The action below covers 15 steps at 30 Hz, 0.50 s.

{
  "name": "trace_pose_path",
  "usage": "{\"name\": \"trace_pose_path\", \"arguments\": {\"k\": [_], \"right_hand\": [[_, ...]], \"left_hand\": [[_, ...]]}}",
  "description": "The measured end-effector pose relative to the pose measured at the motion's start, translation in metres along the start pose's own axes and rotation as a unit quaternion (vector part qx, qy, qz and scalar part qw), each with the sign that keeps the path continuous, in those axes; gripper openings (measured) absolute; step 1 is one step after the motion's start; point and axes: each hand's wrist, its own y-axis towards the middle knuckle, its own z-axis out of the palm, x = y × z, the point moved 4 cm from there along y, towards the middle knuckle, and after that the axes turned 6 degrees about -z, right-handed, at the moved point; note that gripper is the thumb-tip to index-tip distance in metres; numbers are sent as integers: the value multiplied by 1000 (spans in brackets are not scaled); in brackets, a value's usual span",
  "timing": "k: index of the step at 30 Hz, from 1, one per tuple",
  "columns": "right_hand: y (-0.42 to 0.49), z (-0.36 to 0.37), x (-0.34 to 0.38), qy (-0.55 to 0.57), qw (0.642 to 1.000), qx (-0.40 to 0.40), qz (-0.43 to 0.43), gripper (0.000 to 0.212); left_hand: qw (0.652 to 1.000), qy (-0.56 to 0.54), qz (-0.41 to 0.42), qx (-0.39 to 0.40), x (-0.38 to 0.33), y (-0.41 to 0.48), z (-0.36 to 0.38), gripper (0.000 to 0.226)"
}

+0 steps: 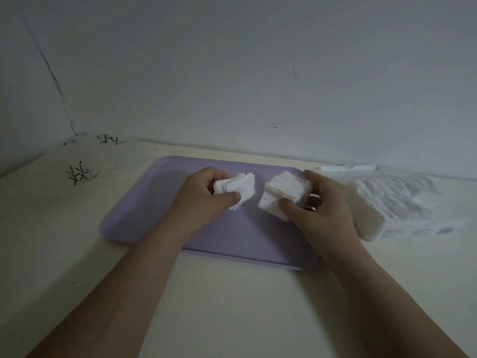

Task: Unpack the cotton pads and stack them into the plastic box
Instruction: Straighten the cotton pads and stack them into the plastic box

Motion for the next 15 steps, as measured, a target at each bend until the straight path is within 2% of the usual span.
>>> {"name": "trace_pose_path", "arguments": {"k": [3, 5, 7, 10, 15], "right_hand": [[1, 0, 0, 6, 1000, -4, 2, 73], [1, -1, 0, 17, 1000, 0, 1, 74], [0, 1, 0, 33, 999, 17, -2, 75], [1, 4, -1, 50, 998, 50, -5, 80], [1, 5, -4, 62, 996, 67, 0, 79]], "left_hand": [[982, -166, -19, 93, -9, -4, 2, 21], [959, -223, -14, 174, -16, -9, 8, 21], [954, -203, 2, 222, -19, -15, 14, 16], [961, -126, 22, 245, -19, -22, 22, 16], [978, -77, 40, 189, -21, -24, 26, 25]]}}
